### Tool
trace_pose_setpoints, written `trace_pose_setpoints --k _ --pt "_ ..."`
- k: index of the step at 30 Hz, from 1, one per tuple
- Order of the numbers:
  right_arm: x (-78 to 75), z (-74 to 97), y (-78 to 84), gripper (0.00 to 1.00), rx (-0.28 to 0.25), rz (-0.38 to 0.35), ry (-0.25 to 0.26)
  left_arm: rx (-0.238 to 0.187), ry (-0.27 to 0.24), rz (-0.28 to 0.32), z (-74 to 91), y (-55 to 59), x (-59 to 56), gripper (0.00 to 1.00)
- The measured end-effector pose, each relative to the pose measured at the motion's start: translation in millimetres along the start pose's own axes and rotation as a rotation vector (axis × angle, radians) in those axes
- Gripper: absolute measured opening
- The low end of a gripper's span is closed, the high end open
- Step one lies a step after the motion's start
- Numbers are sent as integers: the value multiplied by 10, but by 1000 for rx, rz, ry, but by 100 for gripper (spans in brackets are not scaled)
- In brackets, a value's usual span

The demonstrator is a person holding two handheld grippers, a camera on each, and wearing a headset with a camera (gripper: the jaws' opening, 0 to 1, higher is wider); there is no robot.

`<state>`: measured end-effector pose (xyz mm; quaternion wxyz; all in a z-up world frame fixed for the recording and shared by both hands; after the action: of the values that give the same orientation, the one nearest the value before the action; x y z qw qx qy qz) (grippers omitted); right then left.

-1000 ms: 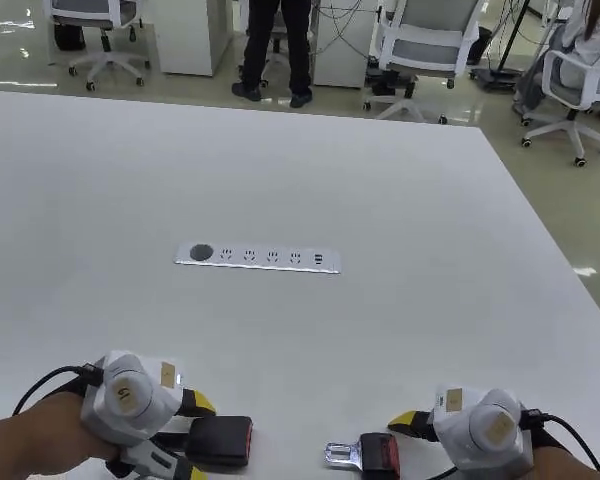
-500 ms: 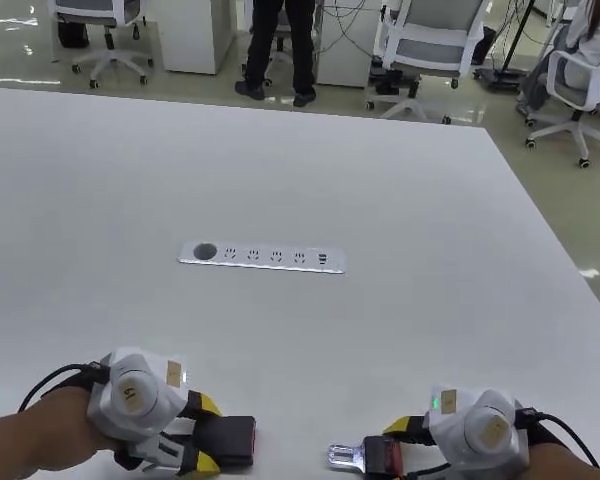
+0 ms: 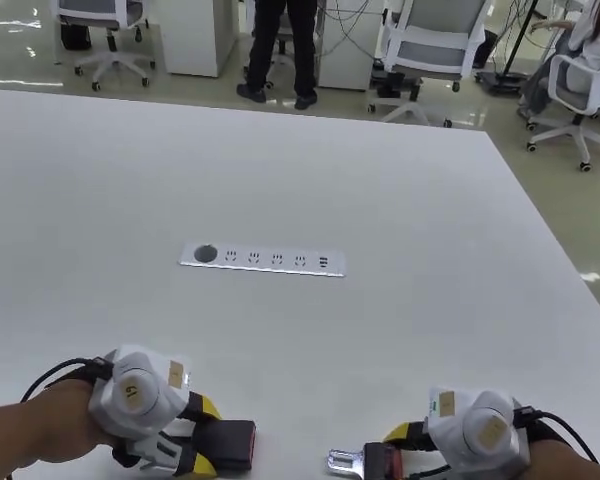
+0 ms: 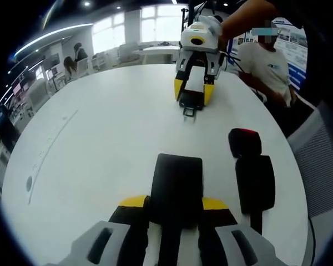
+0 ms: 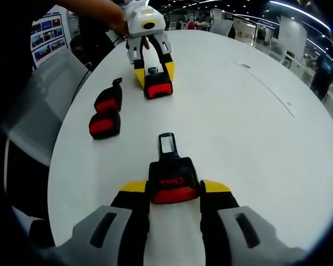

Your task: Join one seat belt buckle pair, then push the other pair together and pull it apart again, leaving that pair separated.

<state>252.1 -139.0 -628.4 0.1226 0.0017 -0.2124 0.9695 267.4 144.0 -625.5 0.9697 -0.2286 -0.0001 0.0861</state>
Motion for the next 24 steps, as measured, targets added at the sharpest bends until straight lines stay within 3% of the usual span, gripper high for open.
trace_pose_setpoints --k 4,7,13,24 --pt "-10 -7 -11 33 2 9 -4 8 4 -4 -28 31 35 35" --pt "-8 -11 -19 33 0 11 -4 12 7 0 5 -24 -1 35" --pt "-19 -52 -62 33 -10 19 -6 23 10 -2 -2 -15 8 35" --pt "4 -158 -270 33 -44 45 -18 39 12 -8 -13 -10 18 35"
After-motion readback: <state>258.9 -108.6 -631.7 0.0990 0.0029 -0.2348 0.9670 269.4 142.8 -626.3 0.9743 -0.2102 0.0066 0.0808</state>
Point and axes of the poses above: the centre of the closed fingertips' face, and the gripper's own axes: z roughly backward along the fingers, x roughly to its left, y roughly out of its underside, the point moved 8 cm from there along z, roughly backward along the fingers, and after that the axes turned 13 degrees about x, right-handed, at the moved point
